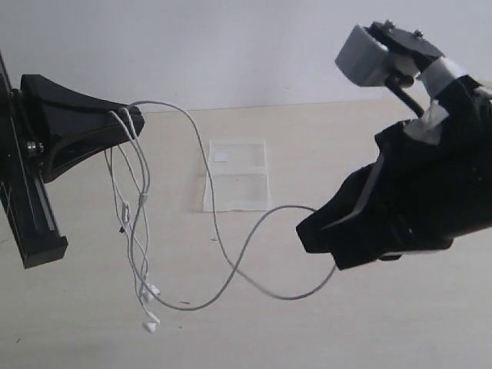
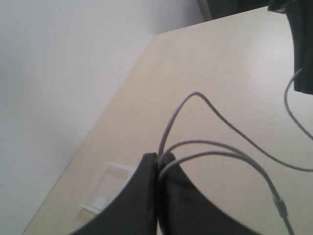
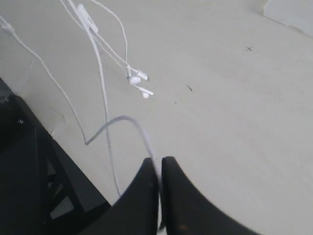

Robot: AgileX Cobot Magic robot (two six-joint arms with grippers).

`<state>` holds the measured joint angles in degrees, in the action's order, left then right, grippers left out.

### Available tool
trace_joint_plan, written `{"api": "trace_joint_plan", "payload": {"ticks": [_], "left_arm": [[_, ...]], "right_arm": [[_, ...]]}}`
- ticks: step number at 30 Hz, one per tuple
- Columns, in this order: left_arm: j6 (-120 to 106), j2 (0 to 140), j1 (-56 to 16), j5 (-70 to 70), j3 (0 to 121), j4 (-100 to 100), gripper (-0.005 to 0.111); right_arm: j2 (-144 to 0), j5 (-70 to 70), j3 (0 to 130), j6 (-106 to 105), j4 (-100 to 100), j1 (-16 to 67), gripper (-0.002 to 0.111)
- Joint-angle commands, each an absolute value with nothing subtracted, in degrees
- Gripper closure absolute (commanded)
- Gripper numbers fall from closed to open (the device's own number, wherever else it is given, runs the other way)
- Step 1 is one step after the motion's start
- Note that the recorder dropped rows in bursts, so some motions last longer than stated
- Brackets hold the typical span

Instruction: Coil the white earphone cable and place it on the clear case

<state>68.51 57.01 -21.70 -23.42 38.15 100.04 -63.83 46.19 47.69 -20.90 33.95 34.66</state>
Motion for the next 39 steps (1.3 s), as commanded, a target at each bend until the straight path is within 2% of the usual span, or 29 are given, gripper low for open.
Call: {"api": "trace_joint_plan", "payload": {"ticks": [1, 5, 8, 16, 25, 39], "left_arm": [[68.0, 56.6, -21.7, -22.4, 38.2, 99.9, 0.107], [67.7, 56.6, -21.7, -21.1, 38.2, 99.9, 0.107], [66.1, 56.6, -21.7, -21.1, 38.2, 99.9, 0.107], [68.3, 56.6, -21.7, -21.1, 38.2, 99.9, 0.107], [74.5, 56.6, -21.7, -20.9, 38.2, 99.9, 0.107], [84.1, 56.6, -21.7, -20.9, 38.2, 99.9, 0.107]], "right_arm": [[-63.5, 44.5, 44.8, -26.5, 35.1, 34.7, 0.085], [-63.5, 44.5, 42.9, -27.7, 35.0, 34.7, 0.055], [-63.5, 44.4, 42.6, -27.7, 33.8, 34.7, 0.047], [-63.5, 39.4, 42.6, -30.0, 36.1, 34.7, 0.047], [-63.5, 35.8, 42.6, -57.2, 59.4, 34.7, 0.052], [-69.0, 33.7, 42.6, -79.2, 79.0, 34.7, 0.052]]}}
